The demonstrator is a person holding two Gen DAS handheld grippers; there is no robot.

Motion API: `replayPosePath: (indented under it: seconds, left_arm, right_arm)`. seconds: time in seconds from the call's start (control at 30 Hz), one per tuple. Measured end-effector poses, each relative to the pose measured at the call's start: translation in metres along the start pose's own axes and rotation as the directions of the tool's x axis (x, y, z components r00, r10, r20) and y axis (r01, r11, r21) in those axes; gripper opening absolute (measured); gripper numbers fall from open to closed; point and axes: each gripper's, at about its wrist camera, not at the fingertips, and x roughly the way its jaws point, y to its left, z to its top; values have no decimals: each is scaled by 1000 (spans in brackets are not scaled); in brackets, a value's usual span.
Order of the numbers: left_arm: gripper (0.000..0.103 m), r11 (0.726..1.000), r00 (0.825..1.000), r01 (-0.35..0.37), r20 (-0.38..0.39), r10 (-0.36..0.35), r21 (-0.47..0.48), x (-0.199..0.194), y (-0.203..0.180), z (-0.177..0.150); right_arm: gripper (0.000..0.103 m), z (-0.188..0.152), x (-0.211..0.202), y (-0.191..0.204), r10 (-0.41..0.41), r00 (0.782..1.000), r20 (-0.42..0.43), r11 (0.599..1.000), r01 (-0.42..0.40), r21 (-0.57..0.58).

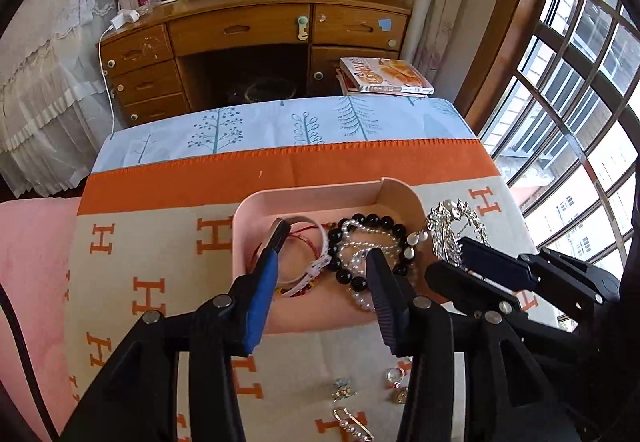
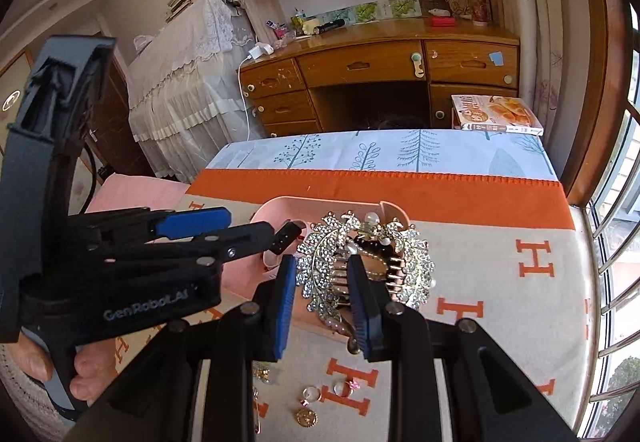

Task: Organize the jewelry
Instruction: 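Lower the necklace and hair comb into the pink box and open both tools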

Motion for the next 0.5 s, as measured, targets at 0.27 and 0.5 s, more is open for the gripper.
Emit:
replayPosePath:
  seconds: [0.27,0.5]
  left_arm:
    - [44,999,999,-20,-34,18,-50,-3,41,-38]
    - [45,997,997,-20,-72,15,-69,3,58,-64]
  right_arm:
    - [26,-1,41,15,-18,997,-70,999,15,-48]
    - [27,-1,79,21,-108,984,-140,989,91,-121]
